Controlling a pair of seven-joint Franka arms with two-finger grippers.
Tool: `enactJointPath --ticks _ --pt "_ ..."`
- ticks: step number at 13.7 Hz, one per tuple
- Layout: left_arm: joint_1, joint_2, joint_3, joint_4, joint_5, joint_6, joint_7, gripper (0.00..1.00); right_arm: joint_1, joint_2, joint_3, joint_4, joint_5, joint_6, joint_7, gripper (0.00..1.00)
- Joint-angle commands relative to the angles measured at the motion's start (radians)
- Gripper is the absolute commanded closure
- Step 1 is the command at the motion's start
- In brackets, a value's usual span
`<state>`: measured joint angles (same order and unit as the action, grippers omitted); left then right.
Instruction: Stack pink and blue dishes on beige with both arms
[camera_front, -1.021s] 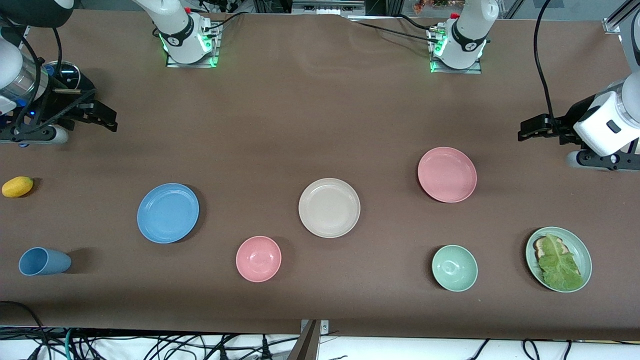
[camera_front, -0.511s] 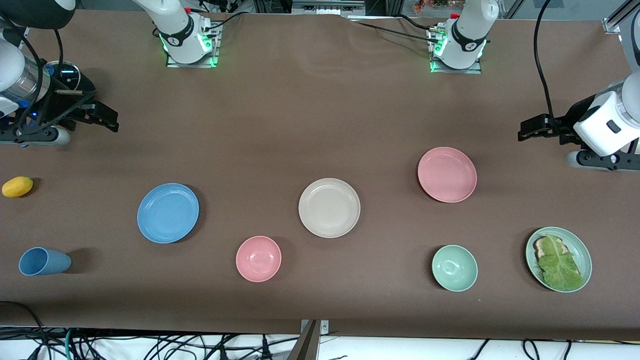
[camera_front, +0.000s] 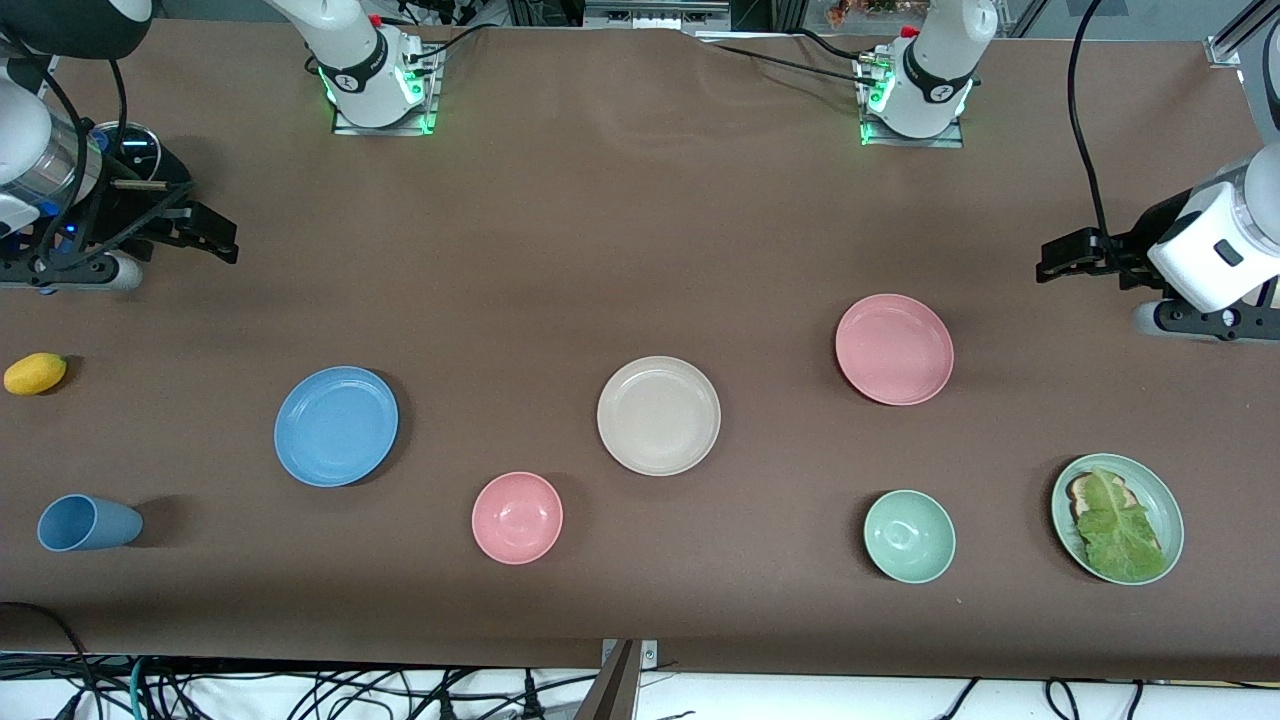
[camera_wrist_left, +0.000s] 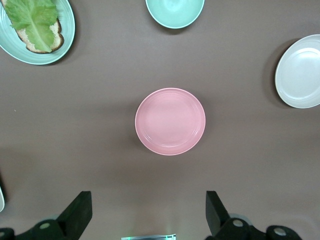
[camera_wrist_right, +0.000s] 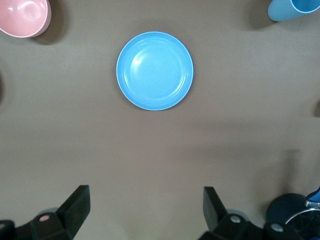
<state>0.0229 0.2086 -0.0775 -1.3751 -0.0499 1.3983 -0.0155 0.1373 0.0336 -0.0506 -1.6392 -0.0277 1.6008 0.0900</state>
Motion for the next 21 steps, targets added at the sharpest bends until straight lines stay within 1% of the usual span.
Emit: enactJointPath --ticks 1,5,7,9,10,12,13,17,21 --pt "0.002 0.005 0.001 0.022 0.004 -0.001 0.009 0.00 0.001 0.000 0.000 0.006 0.006 -0.012 -0.032 0.00" --pt "0.000 0.005 0.001 0.024 0.010 0.001 0.008 0.00 0.001 0.000 -0.002 0.004 0.008 -0.013 -0.032 0.00" --pt "0.000 0.011 0.001 0.024 0.005 0.036 0.005 0.00 0.001 0.000 -0.002 0.004 0.008 -0.013 -0.044 0.00" --pt "0.002 0.046 0.001 0.031 0.004 0.123 -0.004 0.00 0.001 0.000 -0.005 0.004 0.008 -0.013 -0.061 0.00" --pt "0.002 0.061 0.001 0.030 0.004 0.136 -0.004 0.00 0.001 0.000 -0.005 0.004 0.008 -0.013 -0.061 0.00" --pt "-0.007 0.118 -0.001 0.027 0.008 0.137 0.002 0.00 0.001 0.000 -0.005 0.004 0.008 -0.013 -0.061 0.00" --pt "-0.015 0.167 -0.002 0.030 0.019 0.137 0.000 0.00 0.001 0.000 -0.006 0.002 0.008 -0.015 -0.061 0.00" --pt "0.005 0.224 -0.001 0.014 0.012 0.134 -0.008 0.00 -0.001 -0.001 -0.006 -0.001 0.008 -0.013 -0.061 0.00" --pt "0.026 0.349 -0.001 0.014 0.007 0.157 -0.006 0.00 -0.001 -0.001 -0.006 -0.001 0.008 -0.015 -0.061 0.00"
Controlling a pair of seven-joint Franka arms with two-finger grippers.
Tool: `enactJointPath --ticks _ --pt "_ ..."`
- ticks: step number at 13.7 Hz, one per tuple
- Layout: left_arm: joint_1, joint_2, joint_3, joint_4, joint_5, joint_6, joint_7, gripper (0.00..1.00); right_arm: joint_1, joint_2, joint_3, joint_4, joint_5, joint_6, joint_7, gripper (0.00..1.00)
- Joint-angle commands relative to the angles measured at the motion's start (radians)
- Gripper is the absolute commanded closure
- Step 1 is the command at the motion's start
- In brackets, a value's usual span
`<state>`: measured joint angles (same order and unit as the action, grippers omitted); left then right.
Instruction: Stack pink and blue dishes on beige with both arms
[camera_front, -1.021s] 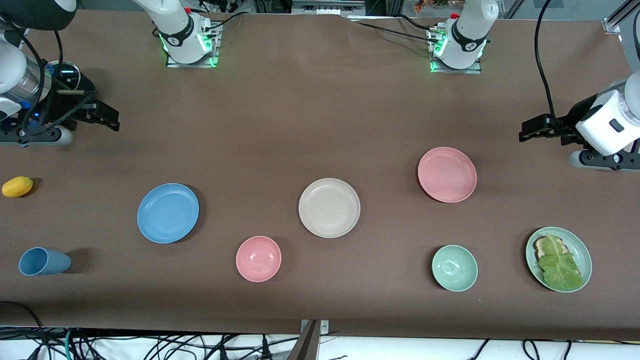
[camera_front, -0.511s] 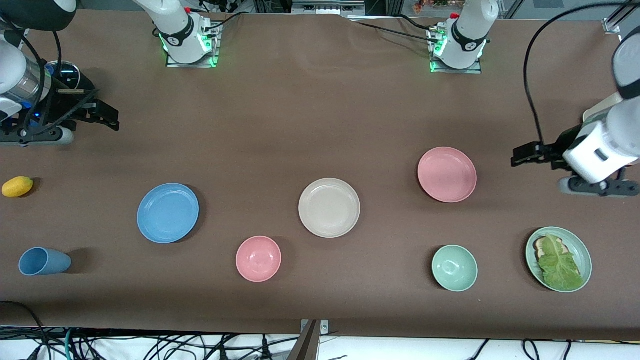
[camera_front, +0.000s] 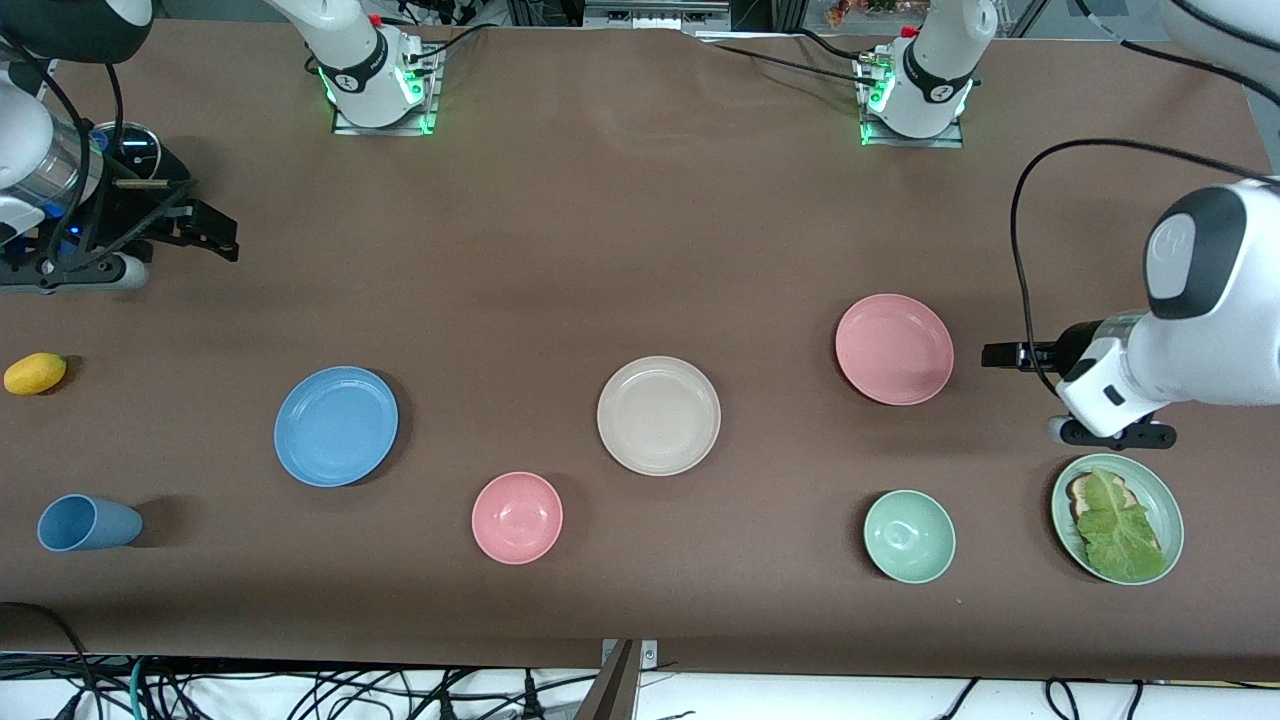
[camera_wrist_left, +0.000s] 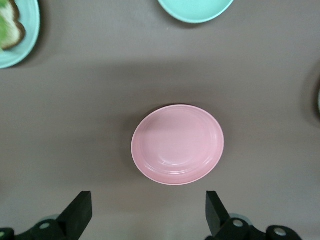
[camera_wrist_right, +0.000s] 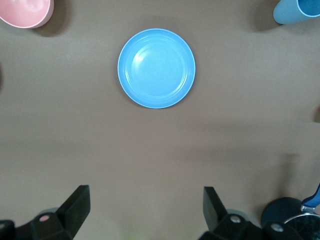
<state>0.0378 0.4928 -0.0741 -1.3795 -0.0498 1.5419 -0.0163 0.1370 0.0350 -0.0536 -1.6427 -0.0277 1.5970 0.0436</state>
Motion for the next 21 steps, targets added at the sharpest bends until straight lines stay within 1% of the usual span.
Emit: enactJointPath --ticks 1,3,4,6,9,12,14,16,18,19,21 --pt "0.013 0.088 -0.004 0.016 0.005 0.029 -0.005 0.00 0.000 -0.003 -0.003 0.003 0.008 -0.011 -0.014 0.00" --pt "0.022 0.121 -0.004 -0.012 -0.025 0.069 -0.004 0.00 0.000 -0.003 -0.005 0.003 0.008 -0.011 -0.014 0.00" --pt "0.024 0.118 -0.004 -0.053 -0.036 0.114 -0.004 0.00 0.000 -0.003 -0.003 0.003 0.008 -0.011 -0.014 0.00" --pt "0.075 0.118 -0.009 -0.123 -0.047 0.214 0.018 0.00 0.000 -0.003 -0.005 0.003 0.008 -0.011 -0.014 0.00" --pt "0.125 0.121 -0.012 -0.176 -0.157 0.267 0.195 0.00 0.000 -0.001 -0.003 0.003 0.008 -0.015 -0.014 0.00" --pt "0.140 0.113 -0.013 -0.234 -0.185 0.316 0.248 0.00 0.000 -0.003 -0.003 0.003 0.008 -0.017 -0.014 0.00" --pt "0.154 0.105 -0.013 -0.288 -0.237 0.375 0.349 0.00 0.000 -0.003 -0.003 0.003 0.008 -0.017 -0.014 0.00" --pt "0.154 0.075 -0.013 -0.343 -0.251 0.437 0.361 0.00 0.000 -0.003 -0.003 0.003 0.008 -0.018 -0.014 0.00" --pt "0.154 0.043 -0.012 -0.371 -0.251 0.466 0.364 0.00 0.000 -0.003 -0.005 0.003 0.008 -0.018 -0.014 0.00" --pt "0.154 0.020 -0.013 -0.407 -0.251 0.495 0.371 0.00 0.000 -0.003 -0.005 0.003 0.008 -0.018 -0.014 0.00" --pt "0.143 -0.070 -0.013 -0.539 -0.251 0.625 0.392 0.00 0.000 -0.001 -0.005 0.003 0.008 -0.018 -0.014 0.00"
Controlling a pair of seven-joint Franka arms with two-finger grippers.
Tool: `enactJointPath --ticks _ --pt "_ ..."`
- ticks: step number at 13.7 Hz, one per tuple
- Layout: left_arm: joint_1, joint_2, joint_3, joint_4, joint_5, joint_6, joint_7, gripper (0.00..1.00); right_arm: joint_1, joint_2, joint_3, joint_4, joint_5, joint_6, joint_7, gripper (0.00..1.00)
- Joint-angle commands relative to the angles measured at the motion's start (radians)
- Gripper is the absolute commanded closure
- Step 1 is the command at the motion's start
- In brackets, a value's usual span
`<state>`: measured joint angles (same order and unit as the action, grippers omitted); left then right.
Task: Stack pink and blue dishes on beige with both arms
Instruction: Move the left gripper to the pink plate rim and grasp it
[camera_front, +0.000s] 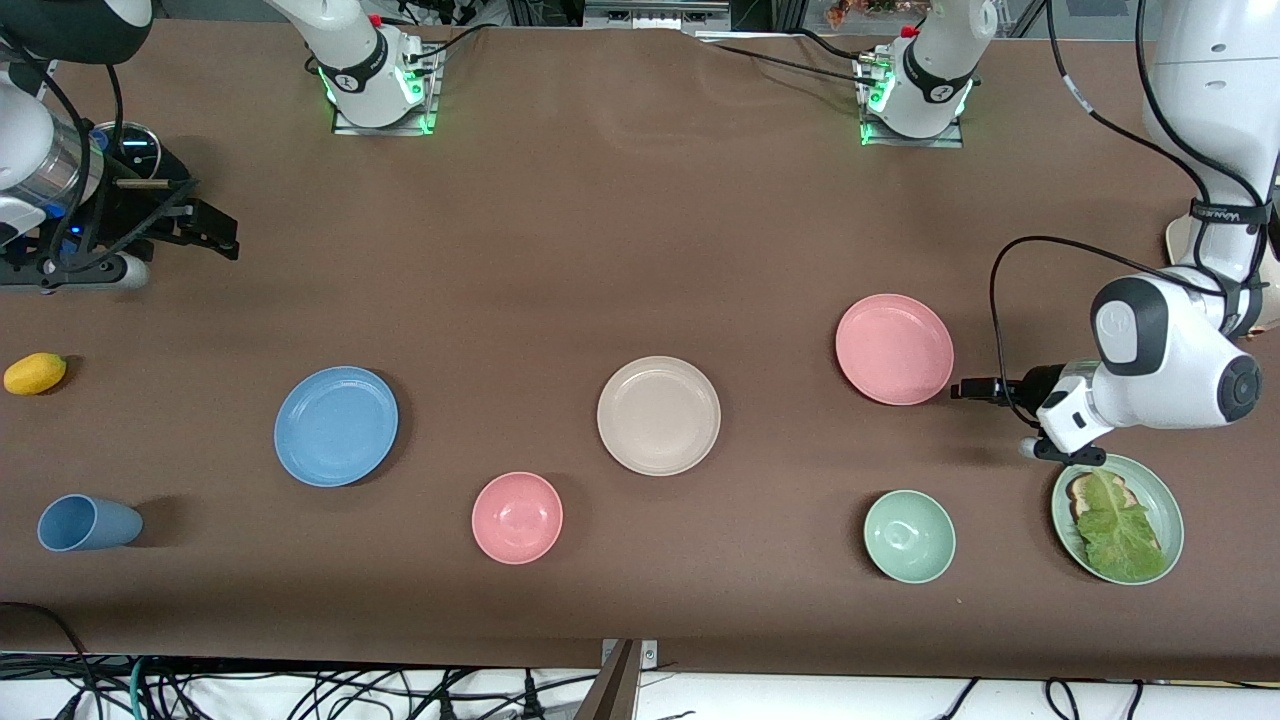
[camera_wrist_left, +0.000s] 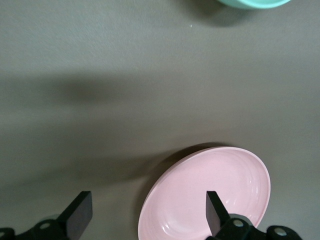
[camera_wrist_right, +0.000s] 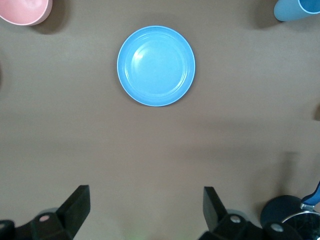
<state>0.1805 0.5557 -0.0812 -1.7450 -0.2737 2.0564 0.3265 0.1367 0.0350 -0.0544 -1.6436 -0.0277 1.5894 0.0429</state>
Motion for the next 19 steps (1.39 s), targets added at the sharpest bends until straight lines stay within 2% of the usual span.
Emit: enactJointPath --ticks 1,4,6,9,14,19 --pt "-0.006 -0.175 -0.005 -0.235 -0.027 0.169 0.051 0.00 0.000 -0.003 -0.004 0.004 0.008 -0.011 -0.014 0.00" --pt "-0.006 -0.244 -0.005 -0.358 -0.050 0.283 0.112 0.00 0.000 -0.003 -0.004 0.004 0.008 -0.011 -0.014 0.00" --pt "-0.006 -0.255 -0.005 -0.425 -0.139 0.338 0.181 0.00 0.000 -0.003 -0.004 0.004 0.008 -0.011 -0.014 0.00" --pt "0.004 -0.215 -0.005 -0.432 -0.242 0.338 0.247 0.00 0.000 -0.003 -0.004 0.004 0.008 -0.011 -0.014 0.00" --pt "0.034 -0.175 -0.005 -0.435 -0.292 0.338 0.338 0.00 0.000 -0.003 -0.004 0.004 0.008 -0.011 -0.014 0.00" --pt "0.039 -0.158 -0.005 -0.467 -0.395 0.344 0.396 0.00 -0.002 -0.003 -0.004 0.004 0.008 -0.015 -0.014 0.00"
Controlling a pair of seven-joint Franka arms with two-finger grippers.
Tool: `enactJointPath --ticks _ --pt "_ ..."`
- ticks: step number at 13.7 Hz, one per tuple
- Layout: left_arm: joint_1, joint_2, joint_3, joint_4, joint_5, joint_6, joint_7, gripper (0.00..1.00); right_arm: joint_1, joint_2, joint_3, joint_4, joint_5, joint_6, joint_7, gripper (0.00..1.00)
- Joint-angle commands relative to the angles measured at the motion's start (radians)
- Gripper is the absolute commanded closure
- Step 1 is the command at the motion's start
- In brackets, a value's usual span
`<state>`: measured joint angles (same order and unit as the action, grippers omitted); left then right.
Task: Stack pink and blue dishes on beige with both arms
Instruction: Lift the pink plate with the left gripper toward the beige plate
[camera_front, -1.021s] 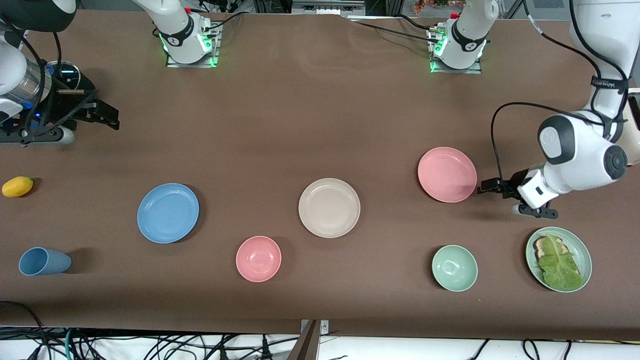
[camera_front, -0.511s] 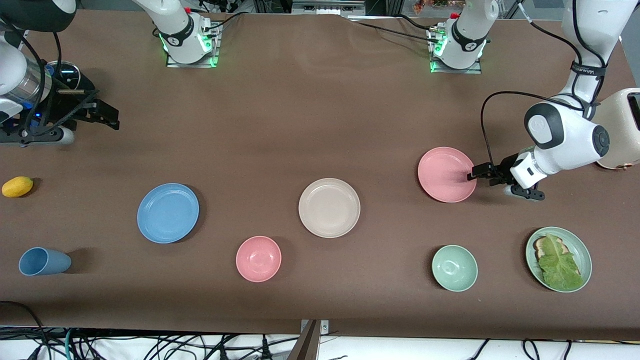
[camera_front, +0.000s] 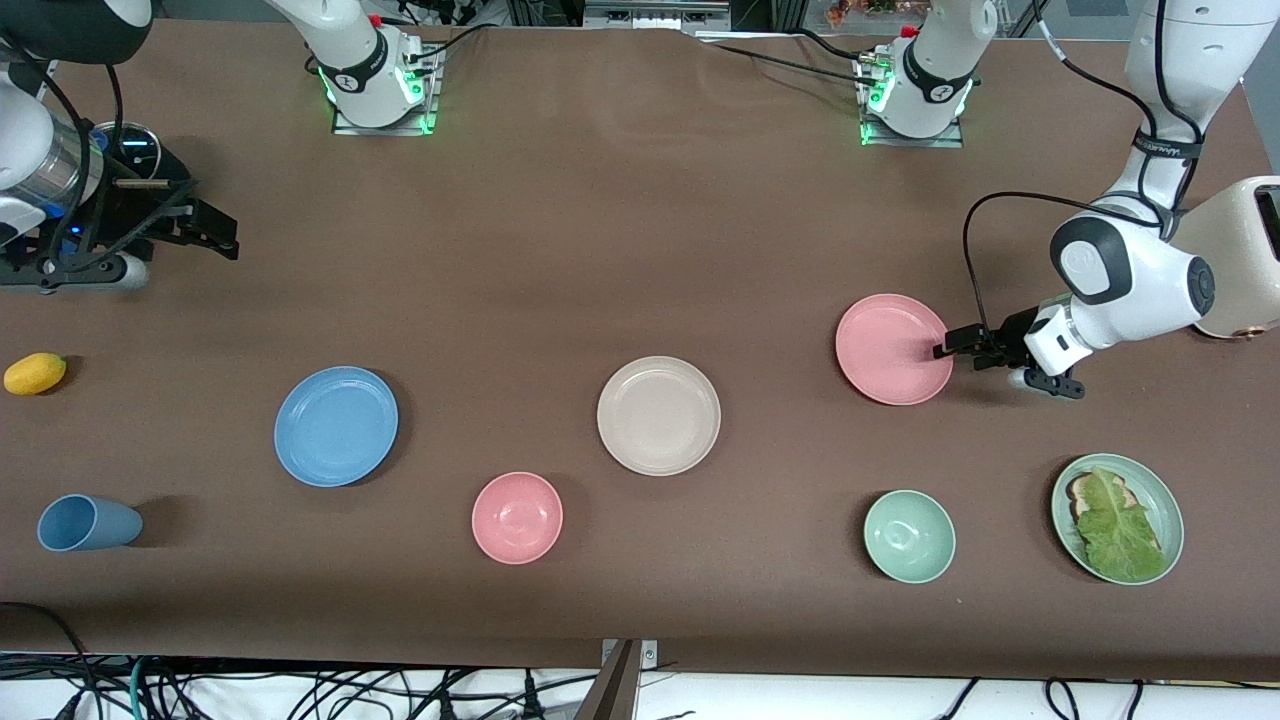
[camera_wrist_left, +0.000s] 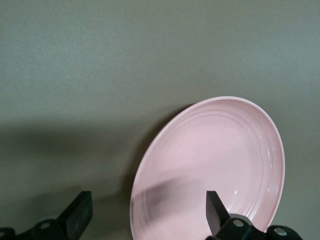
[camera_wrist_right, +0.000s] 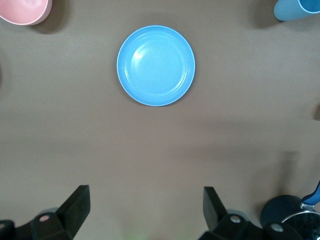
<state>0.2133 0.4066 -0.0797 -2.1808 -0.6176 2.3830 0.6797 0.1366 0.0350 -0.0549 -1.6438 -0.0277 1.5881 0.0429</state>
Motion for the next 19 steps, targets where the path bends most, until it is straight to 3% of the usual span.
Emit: enactJointPath --ticks 1,7,8,10,12,19 --pt "0.006 -0.009 -0.005 -0.036 -0.062 0.019 0.043 0.00 0.000 -0.003 -0.003 0.004 0.008 -0.014 -0.014 0.00" --pt "0.008 -0.014 -0.006 -0.080 -0.079 0.056 0.073 0.01 -0.003 -0.001 -0.003 0.004 0.008 -0.013 -0.014 0.00" --pt "0.008 -0.014 -0.006 -0.080 -0.083 0.056 0.073 0.18 -0.006 0.003 -0.003 0.007 0.008 -0.007 -0.015 0.00" --pt "0.011 -0.014 -0.006 -0.080 -0.085 0.055 0.073 0.70 -0.009 0.008 -0.003 0.010 0.008 -0.002 -0.015 0.00" --pt "0.026 -0.015 -0.006 -0.079 -0.085 0.045 0.072 1.00 -0.011 0.011 -0.005 0.013 0.008 0.001 -0.021 0.00" --pt "0.026 -0.022 -0.006 -0.067 -0.082 0.027 0.073 1.00 -0.020 0.034 -0.006 0.019 0.006 0.032 -0.021 0.00"
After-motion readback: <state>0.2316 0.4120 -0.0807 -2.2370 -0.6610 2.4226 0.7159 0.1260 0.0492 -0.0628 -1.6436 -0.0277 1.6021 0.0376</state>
